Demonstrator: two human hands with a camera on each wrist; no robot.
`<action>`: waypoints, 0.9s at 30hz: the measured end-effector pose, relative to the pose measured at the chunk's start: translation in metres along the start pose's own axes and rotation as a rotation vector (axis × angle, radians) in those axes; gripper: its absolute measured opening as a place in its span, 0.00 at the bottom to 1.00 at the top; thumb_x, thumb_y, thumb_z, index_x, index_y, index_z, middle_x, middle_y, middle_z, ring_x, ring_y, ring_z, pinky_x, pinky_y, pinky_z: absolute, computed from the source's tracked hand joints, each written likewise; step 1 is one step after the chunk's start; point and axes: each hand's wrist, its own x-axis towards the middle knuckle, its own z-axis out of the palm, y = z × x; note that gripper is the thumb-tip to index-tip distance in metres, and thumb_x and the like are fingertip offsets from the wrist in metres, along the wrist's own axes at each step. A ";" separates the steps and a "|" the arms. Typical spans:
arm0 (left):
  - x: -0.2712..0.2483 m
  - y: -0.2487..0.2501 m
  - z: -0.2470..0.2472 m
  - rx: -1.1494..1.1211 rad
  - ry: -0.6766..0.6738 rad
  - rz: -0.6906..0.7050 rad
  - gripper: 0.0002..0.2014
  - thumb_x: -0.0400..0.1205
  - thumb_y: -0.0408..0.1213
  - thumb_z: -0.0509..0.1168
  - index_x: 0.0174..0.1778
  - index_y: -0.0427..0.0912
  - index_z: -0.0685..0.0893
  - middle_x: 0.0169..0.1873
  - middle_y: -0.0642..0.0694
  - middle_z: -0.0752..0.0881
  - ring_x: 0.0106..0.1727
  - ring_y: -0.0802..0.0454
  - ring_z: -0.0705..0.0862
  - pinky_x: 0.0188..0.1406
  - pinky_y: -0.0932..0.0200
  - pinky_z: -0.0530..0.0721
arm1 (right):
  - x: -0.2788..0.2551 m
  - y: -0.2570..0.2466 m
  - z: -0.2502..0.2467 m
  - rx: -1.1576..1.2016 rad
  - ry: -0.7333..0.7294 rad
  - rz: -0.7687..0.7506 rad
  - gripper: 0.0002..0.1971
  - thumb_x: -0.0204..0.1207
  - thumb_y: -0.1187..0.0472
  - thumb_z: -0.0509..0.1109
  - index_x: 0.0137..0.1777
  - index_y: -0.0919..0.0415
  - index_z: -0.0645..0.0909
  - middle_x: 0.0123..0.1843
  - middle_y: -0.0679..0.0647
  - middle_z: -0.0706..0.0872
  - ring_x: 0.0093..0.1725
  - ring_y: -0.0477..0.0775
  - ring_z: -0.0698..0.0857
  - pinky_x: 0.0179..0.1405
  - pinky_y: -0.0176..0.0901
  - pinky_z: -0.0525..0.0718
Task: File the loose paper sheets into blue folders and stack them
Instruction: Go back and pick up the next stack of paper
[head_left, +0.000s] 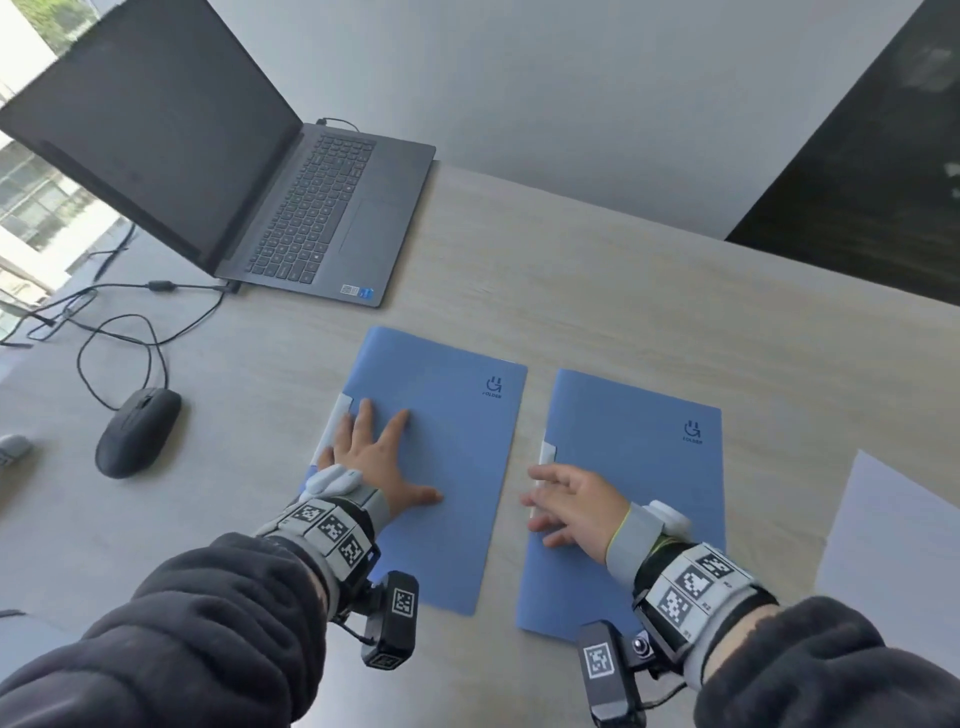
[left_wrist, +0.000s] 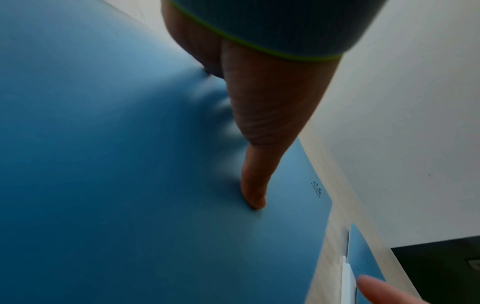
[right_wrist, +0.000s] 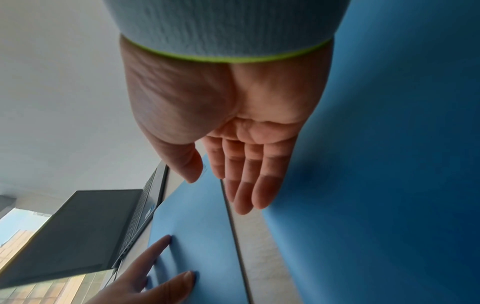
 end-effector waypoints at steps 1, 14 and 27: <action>0.000 0.002 -0.002 0.007 0.000 -0.007 0.59 0.56 0.74 0.71 0.82 0.70 0.48 0.88 0.52 0.39 0.88 0.47 0.40 0.84 0.40 0.54 | -0.006 0.002 -0.009 0.017 0.022 -0.002 0.15 0.78 0.62 0.66 0.64 0.54 0.79 0.50 0.55 0.88 0.38 0.51 0.88 0.34 0.44 0.85; -0.051 0.148 0.015 -0.211 0.005 0.278 0.22 0.77 0.53 0.65 0.68 0.61 0.78 0.77 0.56 0.70 0.78 0.46 0.66 0.73 0.44 0.69 | -0.096 0.099 -0.140 0.145 0.437 0.035 0.08 0.80 0.63 0.64 0.54 0.59 0.83 0.39 0.55 0.87 0.30 0.52 0.81 0.24 0.39 0.74; -0.158 0.334 0.134 -0.062 -0.188 0.643 0.32 0.80 0.49 0.65 0.82 0.55 0.66 0.84 0.54 0.64 0.82 0.43 0.64 0.80 0.45 0.67 | -0.219 0.252 -0.234 0.336 0.666 0.105 0.09 0.70 0.50 0.69 0.47 0.46 0.87 0.47 0.57 0.91 0.39 0.54 0.86 0.35 0.44 0.79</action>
